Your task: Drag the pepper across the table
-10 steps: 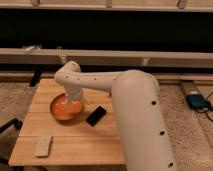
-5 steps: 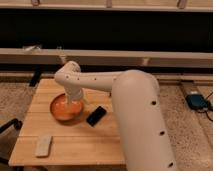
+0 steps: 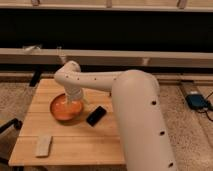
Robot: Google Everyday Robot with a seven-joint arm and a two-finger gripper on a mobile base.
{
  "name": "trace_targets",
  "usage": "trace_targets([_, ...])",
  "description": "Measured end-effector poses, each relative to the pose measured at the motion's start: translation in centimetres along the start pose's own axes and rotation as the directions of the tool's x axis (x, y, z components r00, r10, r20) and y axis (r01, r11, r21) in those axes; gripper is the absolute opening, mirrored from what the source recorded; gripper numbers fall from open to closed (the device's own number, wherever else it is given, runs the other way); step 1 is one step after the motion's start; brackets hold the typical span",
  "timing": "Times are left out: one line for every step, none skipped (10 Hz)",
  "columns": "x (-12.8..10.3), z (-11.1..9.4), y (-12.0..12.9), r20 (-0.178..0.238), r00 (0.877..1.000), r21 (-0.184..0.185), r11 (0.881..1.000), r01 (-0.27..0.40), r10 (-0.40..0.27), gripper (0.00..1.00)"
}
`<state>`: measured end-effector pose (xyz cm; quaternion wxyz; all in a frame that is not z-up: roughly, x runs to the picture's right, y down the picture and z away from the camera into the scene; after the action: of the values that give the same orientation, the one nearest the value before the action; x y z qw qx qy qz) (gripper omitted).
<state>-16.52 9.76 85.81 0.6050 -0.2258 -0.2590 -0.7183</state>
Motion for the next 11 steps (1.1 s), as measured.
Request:
trace_targets([0.0, 0.0, 0.0, 0.000, 1.000, 0.000, 1.000, -0.001, 0.001, 0.80])
trace_targets([0.0, -0.1, 0.1, 0.000, 1.000, -0.004, 1.000, -0.005, 0.005, 0.80])
trace_targets([0.5, -0.4, 0.4, -0.005, 1.000, -0.010, 1.000, -0.015, 0.015, 0.80])
trace_targets([1.5, -0.5, 1.5, -0.010, 0.999, -0.028, 0.999, -0.032, 0.031, 0.80])
trace_targets([2.3, -0.5, 2.6, -0.012, 0.999, -0.048, 0.998, -0.044, 0.043, 0.80])
trace_targets([3.2, -0.4, 3.7, -0.013, 0.998, -0.074, 0.995, -0.059, 0.058, 0.80])
trace_targets([3.8, -0.3, 4.7, -0.013, 0.997, -0.093, 0.993, -0.076, 0.075, 0.80])
trace_targets([4.4, -0.2, 6.3, -0.017, 0.994, -0.113, 0.988, -0.106, 0.104, 0.80])
trace_targets([4.7, -0.1, 7.5, -0.021, 0.991, -0.124, 0.984, -0.131, 0.130, 0.80])
trace_targets([5.1, 0.0, 8.4, -0.024, 0.989, -0.130, 0.980, -0.151, 0.149, 0.80])
trace_targets([5.6, -0.1, 10.0, -0.030, 0.983, -0.124, 0.975, -0.182, 0.180, 0.80])
